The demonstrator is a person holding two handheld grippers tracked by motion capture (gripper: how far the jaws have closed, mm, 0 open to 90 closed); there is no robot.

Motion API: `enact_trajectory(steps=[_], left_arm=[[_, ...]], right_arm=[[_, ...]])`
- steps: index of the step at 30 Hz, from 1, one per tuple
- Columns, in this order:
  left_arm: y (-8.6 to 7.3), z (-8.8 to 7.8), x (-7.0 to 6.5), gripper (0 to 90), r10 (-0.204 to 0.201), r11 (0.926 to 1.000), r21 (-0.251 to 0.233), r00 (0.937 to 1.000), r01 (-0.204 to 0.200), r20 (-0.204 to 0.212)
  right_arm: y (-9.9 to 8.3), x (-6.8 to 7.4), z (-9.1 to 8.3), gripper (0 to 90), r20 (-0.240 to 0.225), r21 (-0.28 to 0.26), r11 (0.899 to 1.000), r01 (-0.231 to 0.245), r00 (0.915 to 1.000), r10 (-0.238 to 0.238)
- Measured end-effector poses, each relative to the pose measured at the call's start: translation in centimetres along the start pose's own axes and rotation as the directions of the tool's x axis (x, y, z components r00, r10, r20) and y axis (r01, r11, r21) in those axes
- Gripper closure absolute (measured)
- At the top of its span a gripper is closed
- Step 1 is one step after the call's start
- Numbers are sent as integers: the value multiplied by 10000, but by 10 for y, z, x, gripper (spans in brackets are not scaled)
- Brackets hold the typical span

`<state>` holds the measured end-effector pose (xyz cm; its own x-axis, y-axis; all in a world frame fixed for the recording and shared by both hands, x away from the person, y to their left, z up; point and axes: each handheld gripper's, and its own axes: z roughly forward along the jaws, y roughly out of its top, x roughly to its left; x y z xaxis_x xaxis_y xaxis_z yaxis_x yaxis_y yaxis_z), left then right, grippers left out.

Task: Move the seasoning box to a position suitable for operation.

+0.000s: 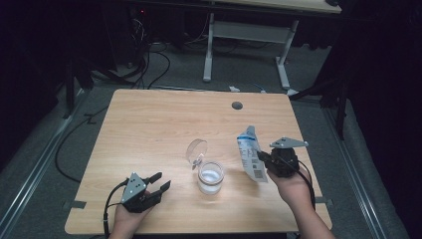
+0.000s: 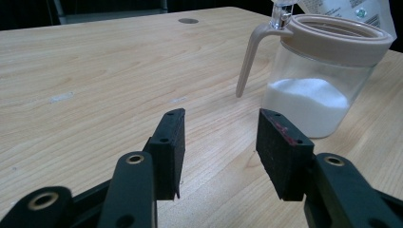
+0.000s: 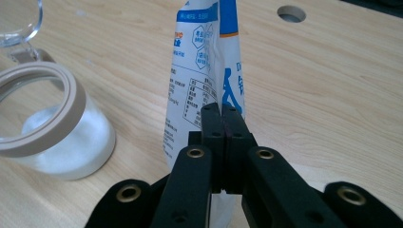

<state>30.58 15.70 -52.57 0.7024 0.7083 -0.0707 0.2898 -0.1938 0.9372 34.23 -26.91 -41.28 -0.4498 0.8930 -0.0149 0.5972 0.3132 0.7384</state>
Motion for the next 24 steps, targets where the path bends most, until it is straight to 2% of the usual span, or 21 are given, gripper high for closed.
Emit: enact_trajectory(steps=[5, 7, 12, 19, 20, 22, 24], left_arm=[[1, -1, -1, 535, 129, 9999, 85, 9999, -129, -72], [0, -1, -1, 537, 81, 9999, 146, 9999, -80, -72], [1, -2, -2, 554, 15, 9998, 213, 9998, -10, -222], [1, -4, 0, 553, 61, 9996, 269, 9990, -49, -445], [1, -5, 0, 553, 34, 9996, 289, 9988, -20, -483], [1, -5, 0, 550, 12, 9995, 317, 9984, 6, -562], [3, -6, 1, 551, -225, 9995, 212, 9972, 241, -707]], right_arm=[[-9, -3, -1, 900, 65, -591, 9981, -191, 9998, 196], [-13, -4, 0, 900, -46, -839, 9961, -285, 9996, 283], [-22, -4, -1, 900, -103, -1564, 9870, -368, 9993, 356], [-45, -5, 5, 900, -282, -2682, 9613, -635, 9979, 581], [-45, -5, 5, 900, -282, -2682, 9613, -635, 9979, 581], [-55, -8, 8, 900, -350, -3046, 9493, -783, 9969, 710], [-60, -12, 11, 900, -381, -3293, 9404, -849, 9963, 766]])
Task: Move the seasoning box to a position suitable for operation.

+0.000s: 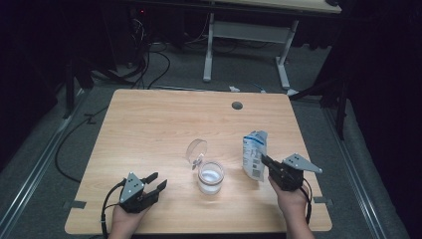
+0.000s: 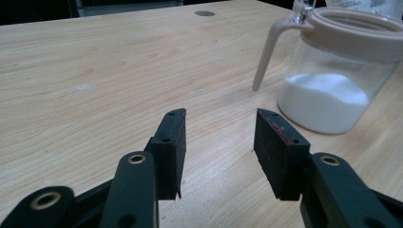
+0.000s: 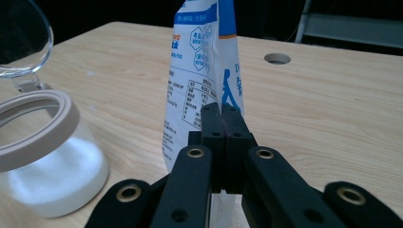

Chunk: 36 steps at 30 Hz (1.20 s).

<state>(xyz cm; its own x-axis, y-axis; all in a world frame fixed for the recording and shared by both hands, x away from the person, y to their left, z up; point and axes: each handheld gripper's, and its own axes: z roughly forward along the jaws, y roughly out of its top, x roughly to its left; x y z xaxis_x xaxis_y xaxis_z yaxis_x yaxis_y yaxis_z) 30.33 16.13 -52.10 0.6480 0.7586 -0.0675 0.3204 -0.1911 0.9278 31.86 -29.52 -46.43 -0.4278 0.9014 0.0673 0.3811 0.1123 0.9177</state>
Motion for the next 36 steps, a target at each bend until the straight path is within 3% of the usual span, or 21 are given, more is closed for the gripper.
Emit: enact_trajectory(steps=[7, 11, 16, 24, 36], left_arm=[[1, 0, -2, 549, 134, 9998, 147, 9988, -127, -480], [3, 1, -1, 546, 114, 9995, 305, 9981, -95, -607], [1, -1, -1, 541, 56, 9996, 292, 9983, -39, -582], [-3, -7, 2, 525, 44, 9998, 188, 9995, -38, -322], [-6, -9, 5, 519, -96, 9998, 176, 9995, 101, -297]], right_arm=[[-7, -13, 2, 900, -35, -727, 9967, -348, 9994, 346], [-9, -16, 7, 900, 121, -755, 9970, -163, 9998, 173], [-13, -16, 8, 900, 205, -726, 9973, 101, 9998, -86], [-28, -18, 1, 889, 159, -823, 9966, -33, 9999, 47], [-30, -14, 4, 852, 171, -758, 9971, -54, 9998, 68]])
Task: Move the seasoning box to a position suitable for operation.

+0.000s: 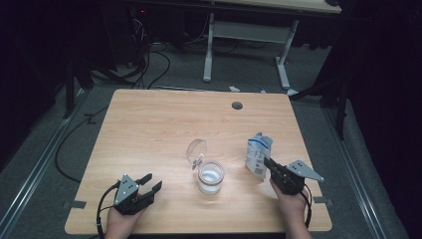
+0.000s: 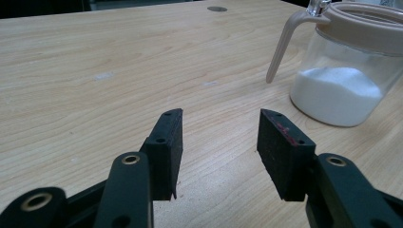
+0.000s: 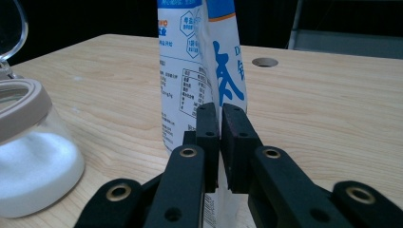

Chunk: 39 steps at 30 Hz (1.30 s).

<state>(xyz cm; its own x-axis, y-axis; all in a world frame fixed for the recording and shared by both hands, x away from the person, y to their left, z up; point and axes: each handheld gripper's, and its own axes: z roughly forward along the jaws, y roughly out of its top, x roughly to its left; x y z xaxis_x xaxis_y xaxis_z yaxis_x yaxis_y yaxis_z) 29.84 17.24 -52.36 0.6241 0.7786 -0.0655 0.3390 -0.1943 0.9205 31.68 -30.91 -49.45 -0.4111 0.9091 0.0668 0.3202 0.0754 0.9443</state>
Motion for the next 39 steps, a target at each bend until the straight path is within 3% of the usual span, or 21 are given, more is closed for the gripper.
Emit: enact_trajectory(steps=[9, 26, 39], left_arm=[[0, 0, 1, 518, -97, 9999, -26, 10000, 97, 4], [0, 2, -1, 507, 109, 9999, 129, 9999, -110, 48], [-1, 8, -5, 485, 141, 9994, 298, 9996, -148, 241]], right_arm=[[0, 0, 3, 753, 139, 25, 9999, -134, 9998, 134], [1, 2, 8, 526, 254, 301, 9993, -236, 9994, 228], [-4, 4, 1, 480, 372, 494, 9987, -151, 9992, 132]])
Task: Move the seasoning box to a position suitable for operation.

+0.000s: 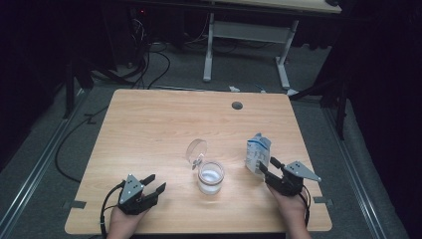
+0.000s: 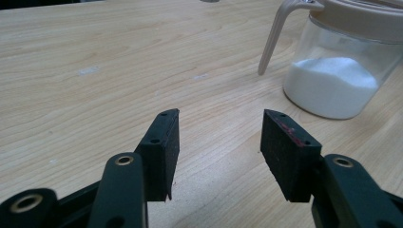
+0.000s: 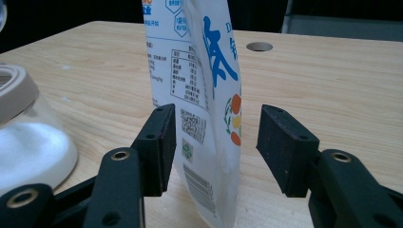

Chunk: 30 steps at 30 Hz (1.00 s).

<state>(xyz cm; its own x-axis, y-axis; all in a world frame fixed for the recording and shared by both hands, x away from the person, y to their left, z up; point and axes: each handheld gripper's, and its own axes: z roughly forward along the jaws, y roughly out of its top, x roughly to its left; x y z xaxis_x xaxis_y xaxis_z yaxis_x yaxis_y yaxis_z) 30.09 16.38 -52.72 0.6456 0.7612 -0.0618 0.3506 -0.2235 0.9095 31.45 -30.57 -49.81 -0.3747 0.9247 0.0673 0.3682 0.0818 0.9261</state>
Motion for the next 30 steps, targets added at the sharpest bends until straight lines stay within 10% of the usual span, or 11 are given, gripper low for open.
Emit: enact_trajectory(steps=[21, 30], left_arm=[[5, 10, -4, 475, -25, 10000, -18, 9990, 25, -439], [8, 8, -6, 506, -280, 9996, -20, 9994, 280, -216]], right_arm=[[-14, 18, -34, 532, 377, 187, 9975, 675, 9970, -682], [-12, 37, -31, 602, -195, 262, 9934, 1119, 9936, -1114]])
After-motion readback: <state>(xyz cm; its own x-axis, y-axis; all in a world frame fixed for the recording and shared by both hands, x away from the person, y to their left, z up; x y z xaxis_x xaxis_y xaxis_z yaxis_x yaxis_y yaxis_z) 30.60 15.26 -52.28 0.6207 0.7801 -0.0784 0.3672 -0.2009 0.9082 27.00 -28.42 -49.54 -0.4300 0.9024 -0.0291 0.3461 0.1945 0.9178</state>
